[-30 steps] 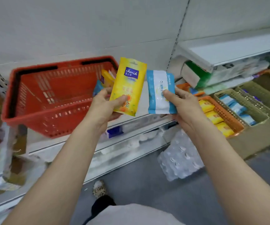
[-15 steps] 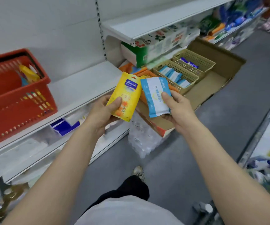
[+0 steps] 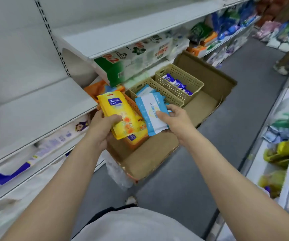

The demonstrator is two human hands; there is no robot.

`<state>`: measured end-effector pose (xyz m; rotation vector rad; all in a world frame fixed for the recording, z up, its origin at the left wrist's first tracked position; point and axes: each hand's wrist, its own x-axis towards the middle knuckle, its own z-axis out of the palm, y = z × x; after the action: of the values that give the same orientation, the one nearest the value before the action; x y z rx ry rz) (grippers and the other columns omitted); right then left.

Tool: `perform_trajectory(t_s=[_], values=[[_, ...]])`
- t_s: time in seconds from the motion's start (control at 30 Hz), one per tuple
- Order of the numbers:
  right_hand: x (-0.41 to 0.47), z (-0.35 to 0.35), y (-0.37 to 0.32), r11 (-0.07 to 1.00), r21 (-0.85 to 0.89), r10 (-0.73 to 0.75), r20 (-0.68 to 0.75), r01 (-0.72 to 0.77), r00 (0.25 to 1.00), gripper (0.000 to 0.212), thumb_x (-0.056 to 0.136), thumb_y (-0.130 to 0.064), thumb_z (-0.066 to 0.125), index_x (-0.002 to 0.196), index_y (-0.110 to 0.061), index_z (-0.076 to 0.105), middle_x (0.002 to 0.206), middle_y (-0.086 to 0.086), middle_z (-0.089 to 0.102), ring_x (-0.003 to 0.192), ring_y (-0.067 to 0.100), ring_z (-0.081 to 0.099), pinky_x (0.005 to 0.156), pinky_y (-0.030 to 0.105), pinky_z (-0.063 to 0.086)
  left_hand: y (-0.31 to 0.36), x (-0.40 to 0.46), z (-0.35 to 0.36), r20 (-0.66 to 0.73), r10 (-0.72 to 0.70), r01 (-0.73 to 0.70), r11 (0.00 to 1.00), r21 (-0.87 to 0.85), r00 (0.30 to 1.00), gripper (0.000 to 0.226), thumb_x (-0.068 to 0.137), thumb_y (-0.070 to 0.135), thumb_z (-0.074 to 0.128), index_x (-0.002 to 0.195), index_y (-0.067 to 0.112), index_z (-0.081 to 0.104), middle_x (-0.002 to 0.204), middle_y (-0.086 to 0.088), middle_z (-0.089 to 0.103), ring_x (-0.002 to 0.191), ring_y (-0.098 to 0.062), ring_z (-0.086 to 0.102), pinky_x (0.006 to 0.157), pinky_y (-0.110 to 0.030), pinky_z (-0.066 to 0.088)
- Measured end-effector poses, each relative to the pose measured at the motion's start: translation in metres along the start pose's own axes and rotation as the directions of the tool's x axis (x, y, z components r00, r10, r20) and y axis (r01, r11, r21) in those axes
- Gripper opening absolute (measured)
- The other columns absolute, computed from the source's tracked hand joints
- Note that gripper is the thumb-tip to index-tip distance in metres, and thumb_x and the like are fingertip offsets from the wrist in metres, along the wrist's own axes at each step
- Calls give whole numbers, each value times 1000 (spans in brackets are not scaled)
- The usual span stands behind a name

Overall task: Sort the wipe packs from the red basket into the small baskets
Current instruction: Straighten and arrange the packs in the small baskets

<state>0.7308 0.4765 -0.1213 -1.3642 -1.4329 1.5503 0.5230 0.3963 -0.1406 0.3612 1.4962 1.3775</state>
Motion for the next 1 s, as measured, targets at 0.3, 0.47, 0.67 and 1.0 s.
perform_trajectory(t_s=[0.3,0.47,0.67,1.0], values=[[138,-55,-18,991,-130,-34,78,43,996,15,86,-24,76,96,-20,65,92,-2,76,78,13,71,66,32,57,9,70,57,-147,-75,55,989,-137,986,19,91,29,67,109,27,63,93,8,77,79,-9,74,55,-26,57],[234,-80,-16,979,-204,4,179,33,984,15,84,-21,78,89,-26,65,73,-18,73,63,0,69,51,15,51,-1,104,85,-286,-191,117,960,-256,939,44,84,26,75,124,21,59,112,-3,71,96,-19,68,69,-30,55],[336,-97,26,875,-475,139,428,91,893,15,82,-21,80,91,-23,68,99,4,70,87,16,67,78,33,57,-18,134,139,-390,-278,53,865,-498,878,43,86,17,73,126,16,56,117,-7,69,106,-22,67,82,-34,57],[389,-85,68,279,-741,408,667,611,624,46,84,-38,76,126,-21,66,128,3,62,113,22,59,93,33,49,-53,141,173,-536,-351,-65,790,-610,768,46,89,13,70,132,15,54,121,-9,68,109,-23,66,85,-33,56]])
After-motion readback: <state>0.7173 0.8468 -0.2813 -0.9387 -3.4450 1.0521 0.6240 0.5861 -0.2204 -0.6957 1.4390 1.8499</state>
